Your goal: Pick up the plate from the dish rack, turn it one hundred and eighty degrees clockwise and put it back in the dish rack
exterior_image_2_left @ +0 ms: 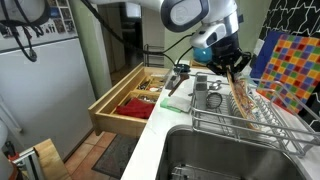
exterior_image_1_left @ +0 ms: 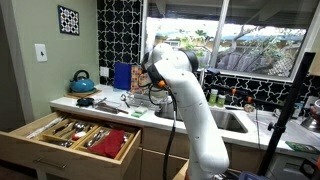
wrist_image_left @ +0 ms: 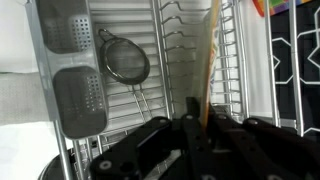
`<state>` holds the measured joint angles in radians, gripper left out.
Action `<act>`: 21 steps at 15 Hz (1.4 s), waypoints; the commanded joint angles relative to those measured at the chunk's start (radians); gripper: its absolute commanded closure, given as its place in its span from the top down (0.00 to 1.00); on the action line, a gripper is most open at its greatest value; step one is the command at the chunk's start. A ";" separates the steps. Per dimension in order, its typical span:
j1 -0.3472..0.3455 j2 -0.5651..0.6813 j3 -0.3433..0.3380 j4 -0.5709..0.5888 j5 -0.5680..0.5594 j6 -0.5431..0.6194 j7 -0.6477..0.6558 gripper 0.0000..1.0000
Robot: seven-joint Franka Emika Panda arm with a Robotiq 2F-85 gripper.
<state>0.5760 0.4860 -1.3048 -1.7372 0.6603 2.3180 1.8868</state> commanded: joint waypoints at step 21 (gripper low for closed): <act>-0.096 0.005 -0.021 0.286 0.037 -0.306 0.450 0.08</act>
<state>0.4801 0.4908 -1.3258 -1.4516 0.6978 2.0117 2.3367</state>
